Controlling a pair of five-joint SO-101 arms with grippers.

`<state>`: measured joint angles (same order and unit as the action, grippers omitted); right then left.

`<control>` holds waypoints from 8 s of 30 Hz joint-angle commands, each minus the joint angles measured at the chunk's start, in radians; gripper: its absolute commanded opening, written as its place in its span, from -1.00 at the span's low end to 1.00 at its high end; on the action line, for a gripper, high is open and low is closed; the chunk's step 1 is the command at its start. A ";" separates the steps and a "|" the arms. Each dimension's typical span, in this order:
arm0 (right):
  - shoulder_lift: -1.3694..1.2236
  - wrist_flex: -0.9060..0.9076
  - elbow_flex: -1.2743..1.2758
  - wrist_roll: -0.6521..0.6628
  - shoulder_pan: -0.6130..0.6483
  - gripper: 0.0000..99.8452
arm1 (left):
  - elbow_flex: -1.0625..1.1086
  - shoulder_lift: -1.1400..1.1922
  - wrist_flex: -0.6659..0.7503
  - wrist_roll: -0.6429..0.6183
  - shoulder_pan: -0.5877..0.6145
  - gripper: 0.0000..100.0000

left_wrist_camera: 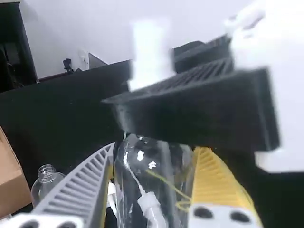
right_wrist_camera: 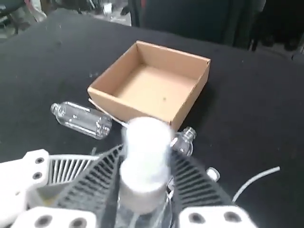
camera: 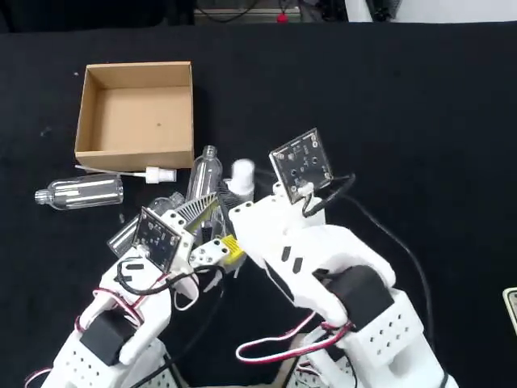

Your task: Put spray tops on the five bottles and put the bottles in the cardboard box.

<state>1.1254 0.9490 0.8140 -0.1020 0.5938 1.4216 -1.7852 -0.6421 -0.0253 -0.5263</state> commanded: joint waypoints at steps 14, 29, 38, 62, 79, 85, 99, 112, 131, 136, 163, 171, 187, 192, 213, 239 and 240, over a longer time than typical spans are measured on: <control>0.030 0.072 -0.117 0.072 0.037 -0.74 | -0.016 -0.014 0.008 0.006 0.007 -0.83; 0.031 0.158 -0.220 0.071 0.081 -0.53 | -0.015 -0.014 0.008 0.006 0.007 -0.83; 0.030 0.161 -0.403 0.072 0.023 -0.88 | -0.015 -0.014 0.008 0.006 0.007 -0.83; 0.021 -0.054 0.021 0.063 -0.503 -0.88 | -0.398 -0.003 -0.094 0.092 0.381 -0.82; 0.028 -0.425 0.443 0.006 -0.480 -0.89 | -0.687 0.477 0.031 0.144 0.506 -0.82; 0.027 -0.462 0.483 0.006 -0.482 -0.89 | -0.682 0.565 0.186 0.146 0.581 -0.82; 0.022 -0.459 0.483 0.006 -0.482 -0.89 | -0.690 1.066 0.718 0.138 0.762 -0.82; 0.022 -0.459 0.483 0.009 -0.483 -0.89 | -1.059 1.582 0.769 -0.141 0.854 -0.82; 0.022 -0.459 0.483 0.012 -0.483 -0.89 | -1.193 1.858 0.763 0.091 0.865 -0.58; 0.022 -0.459 0.483 0.012 -0.483 -0.89 | -1.194 1.864 0.769 0.144 0.863 -0.82; 0.022 -0.459 0.483 0.008 -0.486 -0.89 | -1.302 2.154 1.076 0.114 0.817 -0.92; 0.022 -0.459 0.483 0.008 -0.486 -0.89 | -1.411 2.260 1.076 0.005 0.825 -0.92; 0.025 -0.459 0.483 0.012 -0.486 -0.89 | -1.469 2.447 1.250 0.005 0.860 -0.92; 0.027 -0.459 0.483 0.014 -0.486 -0.89 | -1.504 2.478 1.250 0.005 0.866 -0.92; 0.028 -0.459 0.483 0.014 -0.486 -0.89 | -1.669 2.630 1.250 0.005 0.868 -0.93; 0.028 -0.460 0.479 0.015 -0.486 -0.89 | -1.690 2.681 1.252 -0.003 0.848 -0.92; 0.028 -0.460 0.479 0.015 -0.486 -0.89 | -1.690 2.681 1.252 -0.003 0.848 -0.92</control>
<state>1.1362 0.5163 1.3065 -0.0867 0.1120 -0.2186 0.9060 0.5946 -0.0146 0.3268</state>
